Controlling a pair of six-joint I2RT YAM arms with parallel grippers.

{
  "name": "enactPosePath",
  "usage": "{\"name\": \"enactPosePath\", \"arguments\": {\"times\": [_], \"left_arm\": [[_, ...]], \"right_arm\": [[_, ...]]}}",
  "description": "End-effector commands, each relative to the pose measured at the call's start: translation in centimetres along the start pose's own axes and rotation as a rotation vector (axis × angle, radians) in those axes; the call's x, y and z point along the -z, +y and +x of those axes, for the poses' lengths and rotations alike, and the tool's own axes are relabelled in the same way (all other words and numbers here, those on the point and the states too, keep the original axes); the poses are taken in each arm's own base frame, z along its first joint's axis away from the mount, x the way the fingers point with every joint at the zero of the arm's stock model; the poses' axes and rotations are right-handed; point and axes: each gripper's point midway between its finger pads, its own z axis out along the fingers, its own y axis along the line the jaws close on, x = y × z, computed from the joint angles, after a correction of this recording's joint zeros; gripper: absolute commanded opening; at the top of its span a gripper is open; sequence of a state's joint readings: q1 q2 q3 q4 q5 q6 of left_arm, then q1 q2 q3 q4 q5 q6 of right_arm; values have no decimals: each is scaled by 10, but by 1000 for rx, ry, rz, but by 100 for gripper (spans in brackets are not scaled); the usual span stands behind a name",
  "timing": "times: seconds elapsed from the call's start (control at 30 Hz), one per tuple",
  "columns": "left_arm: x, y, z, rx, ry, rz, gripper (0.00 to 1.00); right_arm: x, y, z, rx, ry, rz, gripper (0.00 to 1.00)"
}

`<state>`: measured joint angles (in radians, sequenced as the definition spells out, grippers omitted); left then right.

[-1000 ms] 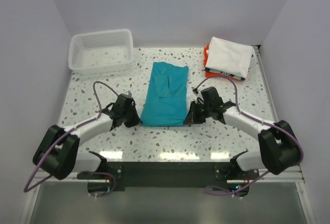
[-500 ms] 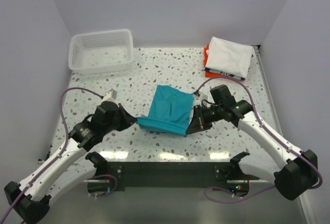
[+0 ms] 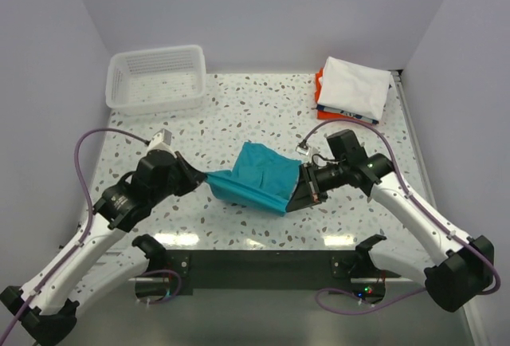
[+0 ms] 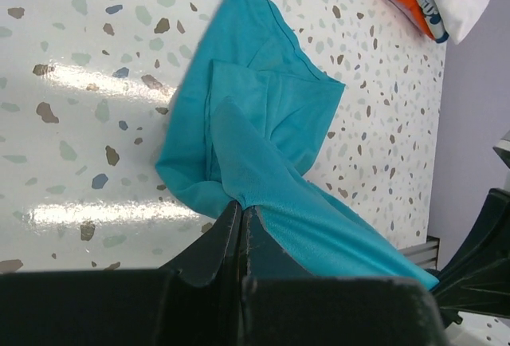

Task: Fold and stack the t-shirts
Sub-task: Fold the tshirt

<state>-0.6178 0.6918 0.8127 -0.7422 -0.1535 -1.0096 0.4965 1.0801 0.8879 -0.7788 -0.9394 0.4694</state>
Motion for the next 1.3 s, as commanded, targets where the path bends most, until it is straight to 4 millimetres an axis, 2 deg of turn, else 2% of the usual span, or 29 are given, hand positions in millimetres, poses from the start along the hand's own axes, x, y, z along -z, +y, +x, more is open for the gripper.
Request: {"name": "enactPosePath", "arguments": {"times": [0.0, 0.2, 0.37, 0.57, 1.07, 1.2, 1.27], "left_arm": [[0, 6, -31, -24, -132, -78, 0], [-9, -7, -46, -41, -172, -71, 0], [-28, -13, -48, -62, -165, -91, 0], [-50, -24, -56, -82, -174, -100, 0], [-112, -43, -80, -109, -144, -123, 0], [-135, -45, -80, -122, -118, -136, 0], [-142, -51, -87, -122, -123, -128, 0]], "right_arm": [[9, 13, 16, -66, 41, -31, 0], [11, -3, -5, -86, -33, 64, 0], [22, -20, -23, -102, -88, 145, 0], [27, -31, -35, -144, -101, 105, 0], [35, -48, -86, -197, -173, 49, 0], [32, -60, -99, -227, -220, 76, 0], [32, -70, -103, -234, -223, 113, 0]]}}
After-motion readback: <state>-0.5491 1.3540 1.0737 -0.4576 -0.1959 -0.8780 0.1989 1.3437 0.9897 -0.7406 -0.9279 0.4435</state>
